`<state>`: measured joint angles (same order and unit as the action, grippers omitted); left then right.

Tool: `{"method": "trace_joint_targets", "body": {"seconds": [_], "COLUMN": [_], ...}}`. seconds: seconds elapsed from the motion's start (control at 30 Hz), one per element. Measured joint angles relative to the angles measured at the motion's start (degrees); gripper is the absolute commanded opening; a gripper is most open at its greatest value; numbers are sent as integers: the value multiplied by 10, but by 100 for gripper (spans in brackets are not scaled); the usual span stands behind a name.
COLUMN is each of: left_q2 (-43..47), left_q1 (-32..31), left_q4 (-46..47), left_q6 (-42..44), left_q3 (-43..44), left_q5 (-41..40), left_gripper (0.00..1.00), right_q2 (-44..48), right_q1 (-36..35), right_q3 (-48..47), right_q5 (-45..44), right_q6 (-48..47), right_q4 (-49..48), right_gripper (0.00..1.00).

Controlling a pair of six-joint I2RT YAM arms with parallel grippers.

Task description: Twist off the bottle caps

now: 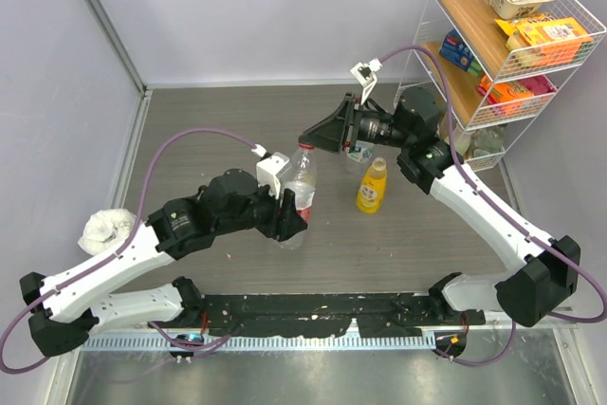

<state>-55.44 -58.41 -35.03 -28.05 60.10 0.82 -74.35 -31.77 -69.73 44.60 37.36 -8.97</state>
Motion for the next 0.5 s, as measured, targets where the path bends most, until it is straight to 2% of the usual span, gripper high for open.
{"method": "trace_joint_targets", "body": {"seconds": [0.27, 0.5], "left_q2": [32, 43], "left_q1": [0, -1], "left_q4": [52, 75], "left_q6": [6, 16], "left_q3": [-19, -28], "left_q5": [70, 105], "left_gripper": [0, 0], "right_q2": [1, 1], "right_q1": [10, 12], "right_q3": [12, 12], "right_q5": [95, 136], "right_q6": [80, 107], "right_q4": [-136, -194], "right_gripper": [2, 2]}}
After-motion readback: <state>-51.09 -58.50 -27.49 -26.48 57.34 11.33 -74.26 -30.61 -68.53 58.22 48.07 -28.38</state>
